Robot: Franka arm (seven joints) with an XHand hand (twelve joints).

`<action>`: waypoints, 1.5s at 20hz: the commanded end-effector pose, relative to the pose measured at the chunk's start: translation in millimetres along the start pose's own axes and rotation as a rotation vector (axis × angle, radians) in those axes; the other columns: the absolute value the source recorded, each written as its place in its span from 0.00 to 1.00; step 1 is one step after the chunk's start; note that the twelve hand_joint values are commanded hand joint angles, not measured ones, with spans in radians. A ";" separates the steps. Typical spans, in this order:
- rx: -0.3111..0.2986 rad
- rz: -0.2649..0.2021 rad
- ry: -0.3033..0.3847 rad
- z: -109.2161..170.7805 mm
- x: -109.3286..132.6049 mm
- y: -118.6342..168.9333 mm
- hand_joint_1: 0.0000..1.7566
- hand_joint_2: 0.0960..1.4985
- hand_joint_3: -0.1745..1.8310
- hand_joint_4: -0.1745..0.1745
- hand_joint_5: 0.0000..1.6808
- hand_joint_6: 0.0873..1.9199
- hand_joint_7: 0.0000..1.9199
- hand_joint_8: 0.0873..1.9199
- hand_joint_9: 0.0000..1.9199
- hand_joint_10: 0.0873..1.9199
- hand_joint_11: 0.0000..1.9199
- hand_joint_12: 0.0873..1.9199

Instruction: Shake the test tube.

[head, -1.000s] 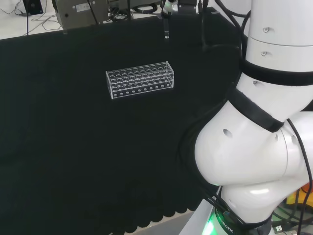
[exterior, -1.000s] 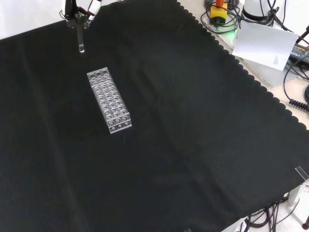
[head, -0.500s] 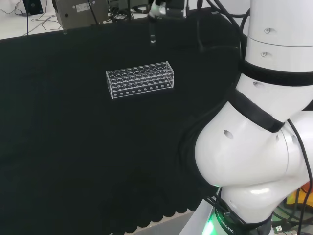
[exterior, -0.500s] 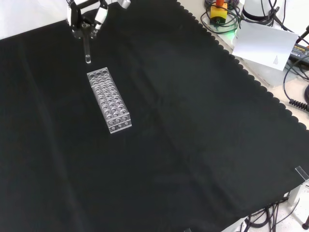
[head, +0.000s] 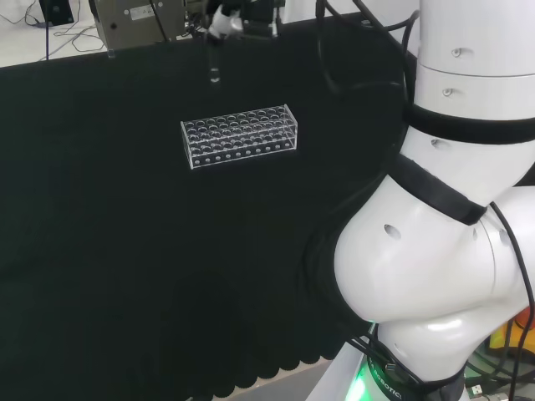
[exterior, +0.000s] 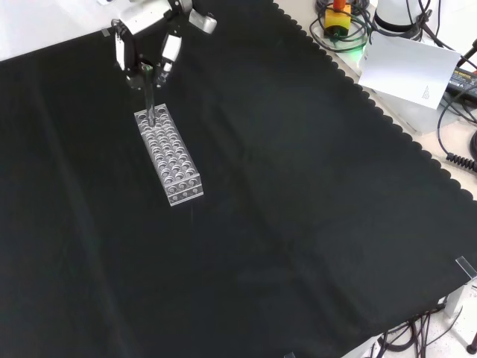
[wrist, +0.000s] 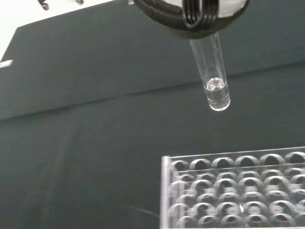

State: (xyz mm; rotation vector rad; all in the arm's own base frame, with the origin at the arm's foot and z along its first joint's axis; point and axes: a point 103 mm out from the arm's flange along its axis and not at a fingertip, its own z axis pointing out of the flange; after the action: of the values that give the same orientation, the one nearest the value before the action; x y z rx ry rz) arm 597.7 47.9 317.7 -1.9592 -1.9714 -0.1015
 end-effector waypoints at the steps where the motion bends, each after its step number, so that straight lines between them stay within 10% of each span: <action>1: 0.019 -0.045 0.027 9.7 25.9 -0.3 0.80 0.68 0.09 0.00 0.63 0.24 0.56 0.57 0.59 0.40 0.70 0.42; 7: 0.016 -0.005 0.013 10.1 12.9 -2.7 0.80 0.68 0.09 0.00 0.63 0.24 0.56 0.57 0.59 0.40 0.69 0.42; 20: -0.022 0.213 -0.115 -16.1 -93.4 -10.8 0.80 0.68 0.09 0.00 0.63 0.24 0.56 0.57 0.59 0.40 0.70 0.42; 30: -0.037 0.216 -0.121 -23.8 -93.5 -4.9 0.80 0.68 0.09 0.00 0.62 0.24 0.56 0.57 0.59 0.41 0.70 0.42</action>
State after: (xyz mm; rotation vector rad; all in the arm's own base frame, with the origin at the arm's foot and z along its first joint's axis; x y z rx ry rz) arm 593.6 -58.0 311.9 -2.2595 -1.8178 0.0584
